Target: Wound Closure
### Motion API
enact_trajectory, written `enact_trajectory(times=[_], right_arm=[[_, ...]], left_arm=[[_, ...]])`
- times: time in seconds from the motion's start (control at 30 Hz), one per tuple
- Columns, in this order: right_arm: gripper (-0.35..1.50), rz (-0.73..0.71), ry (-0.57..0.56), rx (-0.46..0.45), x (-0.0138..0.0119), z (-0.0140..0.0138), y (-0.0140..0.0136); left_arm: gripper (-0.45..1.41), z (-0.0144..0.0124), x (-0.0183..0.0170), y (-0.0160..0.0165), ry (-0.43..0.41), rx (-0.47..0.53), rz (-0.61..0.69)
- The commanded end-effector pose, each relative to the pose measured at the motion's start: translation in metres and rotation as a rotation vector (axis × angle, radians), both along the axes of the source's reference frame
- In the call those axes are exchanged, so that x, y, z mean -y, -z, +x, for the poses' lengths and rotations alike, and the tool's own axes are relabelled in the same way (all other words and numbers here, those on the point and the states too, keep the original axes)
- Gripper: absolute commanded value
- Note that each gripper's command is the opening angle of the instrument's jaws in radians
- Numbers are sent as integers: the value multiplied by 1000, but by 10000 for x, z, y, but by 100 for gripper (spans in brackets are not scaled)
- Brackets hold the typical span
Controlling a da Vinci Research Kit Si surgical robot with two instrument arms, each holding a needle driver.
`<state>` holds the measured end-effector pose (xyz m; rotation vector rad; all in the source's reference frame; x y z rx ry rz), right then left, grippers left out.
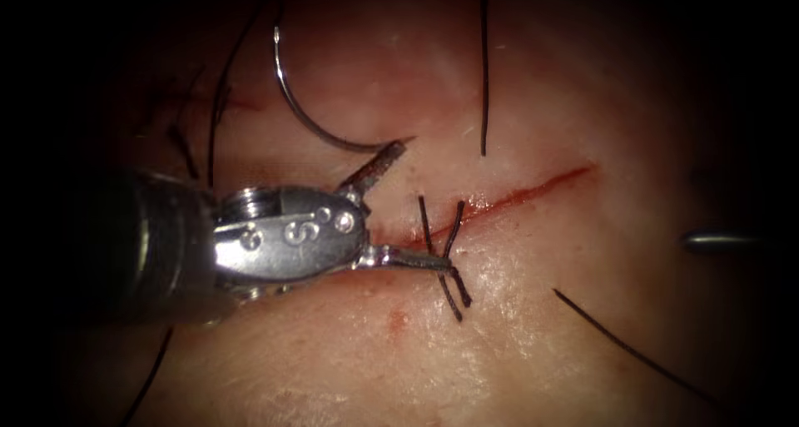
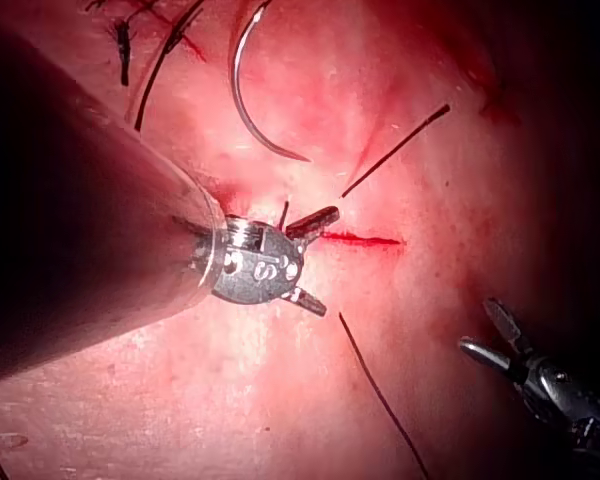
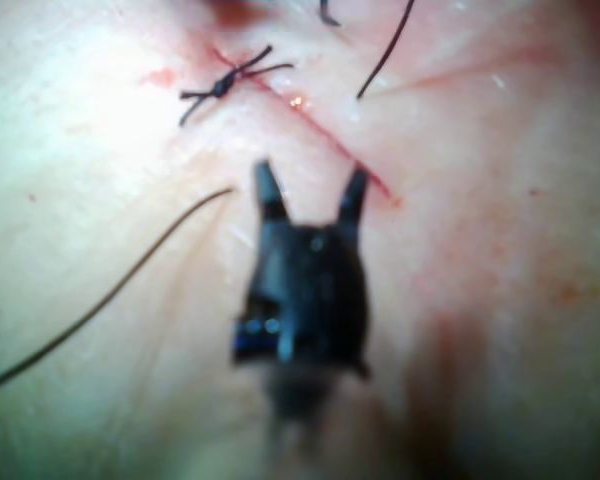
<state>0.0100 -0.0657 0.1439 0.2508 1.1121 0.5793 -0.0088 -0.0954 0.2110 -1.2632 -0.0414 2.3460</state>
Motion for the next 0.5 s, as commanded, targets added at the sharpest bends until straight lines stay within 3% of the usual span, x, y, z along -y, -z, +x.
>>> enact_trajectory(times=[0.03, 0.2, 0.23, 0.3, 0.5], right_arm=[[116, 3, -25, 19, -5, -8, 5], [118, -42, -123, 83, -27, -49, 27], [118, -42, -123, 83, -27, -49, 27], [120, -47, -143, 101, -29, -56, 29], [120, -39, -141, 95, -26, -51, 26]], left_arm=[[89, -31, 31, -8, -41, 14, -36], [87, -101, 81, -42, -100, 53, -106], [87, -101, 81, -42, -100, 53, -106], [86, -129, 96, -60, -113, 64, -134], [86, -176, 123, -80, -158, 92, -161]])
